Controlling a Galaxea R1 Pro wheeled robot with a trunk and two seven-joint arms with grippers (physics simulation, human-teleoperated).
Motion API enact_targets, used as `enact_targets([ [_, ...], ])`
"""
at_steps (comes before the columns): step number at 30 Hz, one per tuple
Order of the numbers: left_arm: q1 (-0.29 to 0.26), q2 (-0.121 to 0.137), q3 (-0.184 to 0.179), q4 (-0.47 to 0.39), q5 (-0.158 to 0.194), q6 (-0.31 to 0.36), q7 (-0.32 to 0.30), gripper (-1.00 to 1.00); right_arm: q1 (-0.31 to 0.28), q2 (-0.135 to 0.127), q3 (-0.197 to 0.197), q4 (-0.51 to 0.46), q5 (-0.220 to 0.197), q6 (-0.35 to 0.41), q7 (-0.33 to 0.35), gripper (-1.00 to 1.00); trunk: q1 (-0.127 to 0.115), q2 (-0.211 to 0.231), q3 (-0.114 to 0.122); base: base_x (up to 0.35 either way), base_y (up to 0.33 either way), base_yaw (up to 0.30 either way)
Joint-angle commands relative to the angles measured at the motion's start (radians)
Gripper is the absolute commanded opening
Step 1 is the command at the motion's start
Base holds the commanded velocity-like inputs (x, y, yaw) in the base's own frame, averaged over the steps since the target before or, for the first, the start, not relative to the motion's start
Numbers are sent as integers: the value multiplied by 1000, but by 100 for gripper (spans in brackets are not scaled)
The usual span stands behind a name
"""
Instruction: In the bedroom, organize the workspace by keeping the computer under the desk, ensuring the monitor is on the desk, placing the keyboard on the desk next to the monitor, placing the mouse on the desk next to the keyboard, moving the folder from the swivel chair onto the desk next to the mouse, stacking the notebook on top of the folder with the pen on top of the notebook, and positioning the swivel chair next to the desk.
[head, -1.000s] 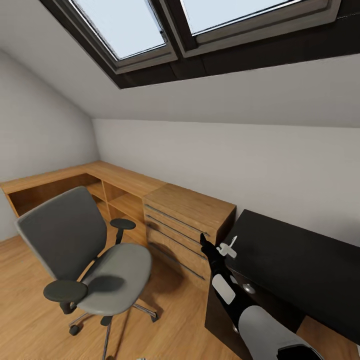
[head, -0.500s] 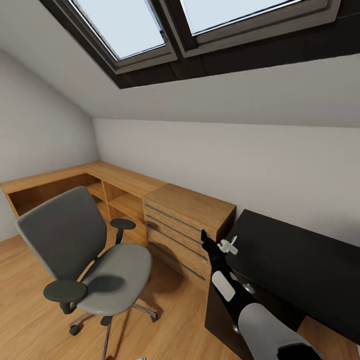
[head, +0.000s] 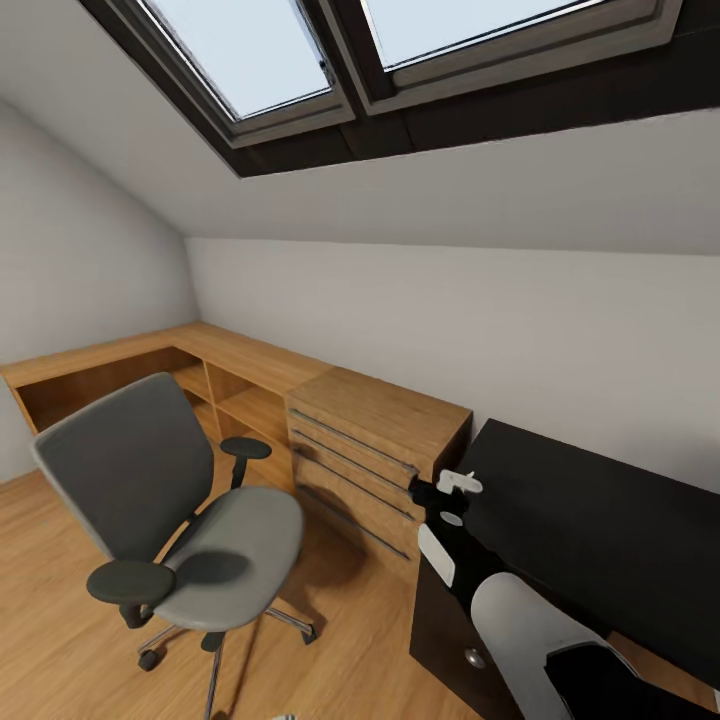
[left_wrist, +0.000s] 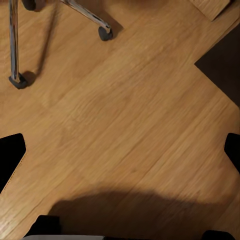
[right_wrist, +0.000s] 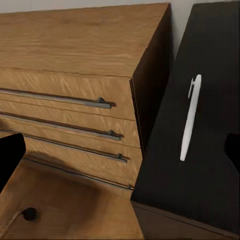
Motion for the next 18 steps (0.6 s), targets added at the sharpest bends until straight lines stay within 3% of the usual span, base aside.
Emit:
enact_targets([
  [1,0,1,-3,-3,3,3,8,100,-2,0,8,2,5,8,-20,100,0,-1,-1,0,0,0],
  [6,0,2,-2,-4,-12,-14,8,100,-5,0,8,17,47,44,-68,100,0,-1,-1,0,0,0],
  [15,0,2,0,-4,-16,-37,9,100,-6,0,-22,59,31,19,-94,100,0,-1,-1,0,0,0],
  [17,0,2,-1,-4,-16,-38,9,100,-6,0,-22,61,33,31,-122,100,0,-1,-1,0,0,0],
  [18,0,2,0,-4,-17,-41,10,100,-7,0,-18,61,59,92,-168,100,0,-1,-1,0,0,0],
])
